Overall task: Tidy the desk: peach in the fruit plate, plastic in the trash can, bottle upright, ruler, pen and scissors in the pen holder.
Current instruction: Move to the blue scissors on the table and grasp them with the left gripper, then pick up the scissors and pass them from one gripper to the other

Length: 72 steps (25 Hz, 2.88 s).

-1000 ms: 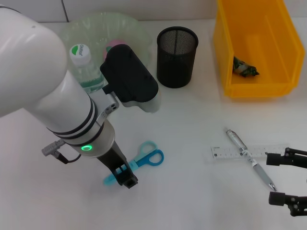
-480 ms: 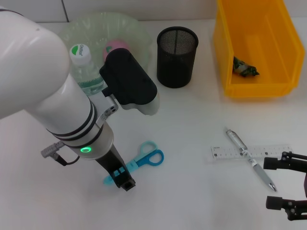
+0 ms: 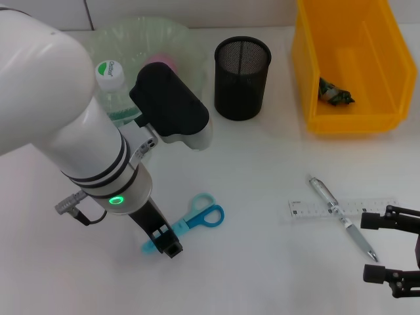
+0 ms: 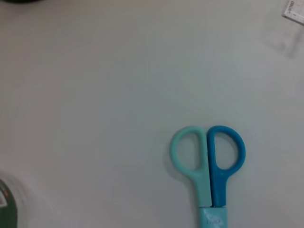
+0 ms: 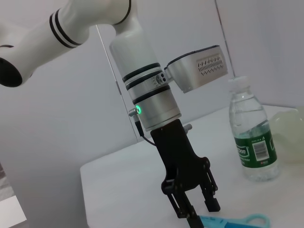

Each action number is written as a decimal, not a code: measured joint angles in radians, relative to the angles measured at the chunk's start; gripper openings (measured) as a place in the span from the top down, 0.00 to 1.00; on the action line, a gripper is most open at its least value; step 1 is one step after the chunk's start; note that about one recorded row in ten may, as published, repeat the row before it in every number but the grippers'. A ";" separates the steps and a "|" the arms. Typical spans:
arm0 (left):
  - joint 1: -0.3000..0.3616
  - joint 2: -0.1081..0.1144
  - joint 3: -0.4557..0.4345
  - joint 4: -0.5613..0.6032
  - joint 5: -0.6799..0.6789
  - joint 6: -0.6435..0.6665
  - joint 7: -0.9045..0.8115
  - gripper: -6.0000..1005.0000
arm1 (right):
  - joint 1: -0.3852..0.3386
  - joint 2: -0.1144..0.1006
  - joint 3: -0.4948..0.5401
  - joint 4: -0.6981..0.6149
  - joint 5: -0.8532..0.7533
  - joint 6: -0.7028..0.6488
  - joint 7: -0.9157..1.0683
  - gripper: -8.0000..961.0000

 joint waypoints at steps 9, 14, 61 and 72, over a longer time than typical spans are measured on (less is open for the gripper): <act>0.000 0.000 -0.001 -0.004 -0.001 -0.004 -0.010 0.46 | 0.004 0.000 0.000 0.001 0.000 0.014 0.000 0.13; 0.000 0.000 0.003 -0.007 -0.002 -0.013 -0.010 0.57 | 0.002 0.000 0.000 0.002 0.000 0.014 0.000 0.13; 0.066 0.004 0.001 0.104 0.002 -0.095 0.008 0.79 | -0.004 -0.003 0.100 0.044 0.007 0.035 0.002 0.13; 0.129 0.006 -0.029 0.142 -0.155 -0.322 0.166 0.79 | 0.000 -0.007 0.397 0.117 0.009 0.029 0.051 0.13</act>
